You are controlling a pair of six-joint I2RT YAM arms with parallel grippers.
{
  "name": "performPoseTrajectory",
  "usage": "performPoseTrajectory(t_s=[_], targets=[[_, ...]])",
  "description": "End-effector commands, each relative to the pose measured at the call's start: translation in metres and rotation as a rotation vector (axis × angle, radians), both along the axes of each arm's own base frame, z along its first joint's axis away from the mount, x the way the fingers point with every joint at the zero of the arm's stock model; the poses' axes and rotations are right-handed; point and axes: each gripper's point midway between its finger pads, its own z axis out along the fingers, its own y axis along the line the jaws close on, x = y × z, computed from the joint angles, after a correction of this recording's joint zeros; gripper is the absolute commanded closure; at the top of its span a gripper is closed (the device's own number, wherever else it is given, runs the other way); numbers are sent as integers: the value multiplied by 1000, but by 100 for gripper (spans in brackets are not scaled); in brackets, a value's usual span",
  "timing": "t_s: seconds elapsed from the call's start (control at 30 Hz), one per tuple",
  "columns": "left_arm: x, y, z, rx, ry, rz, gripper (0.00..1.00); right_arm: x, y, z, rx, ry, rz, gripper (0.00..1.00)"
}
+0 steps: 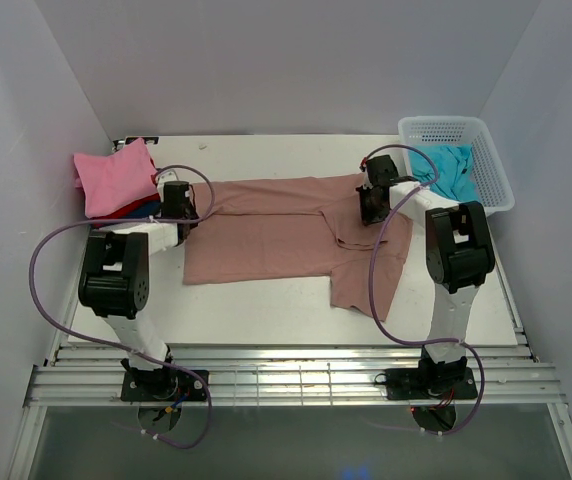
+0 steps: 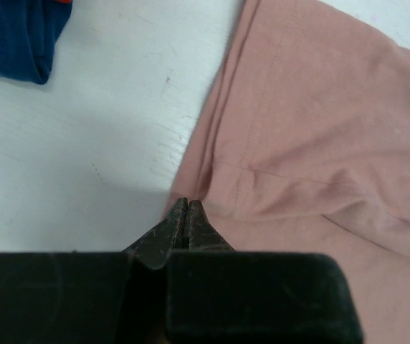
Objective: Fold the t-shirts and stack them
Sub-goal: Fold the flattened tshirt in 1/3 of the way
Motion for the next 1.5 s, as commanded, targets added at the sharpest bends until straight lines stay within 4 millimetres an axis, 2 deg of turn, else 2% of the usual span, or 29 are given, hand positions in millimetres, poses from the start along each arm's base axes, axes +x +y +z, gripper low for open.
performPoseTrajectory(t_s=[0.0,0.13,0.2,0.3,0.57,0.7,0.9,1.23,1.47], targets=[[13,-15,62,-81,-182,-36,100,-2,-4,-8,-37,34,-5,92],[19,-31,92,-142,-287,-85,100,-3,-4,-13,-40,44,-5,92],[20,-39,95,-172,-300,-117,100,-4,-3,-14,-39,49,-4,92],[24,-44,83,-190,-277,-128,100,-4,-4,-15,-41,54,-4,92],[23,-47,18,-205,-141,-118,100,-5,-5,-15,-44,56,-5,92],[24,-43,2,-179,-107,-113,100,-6,-7,-16,-53,61,-9,92],[24,-35,-8,-139,-65,-82,100,-8,-10,-18,-70,73,-15,92],[21,-12,3,-81,-48,-5,100,-11,-12,-25,-82,98,-15,92],[20,-7,0,-67,-34,10,100,-11,-12,-27,-87,105,-17,92]])
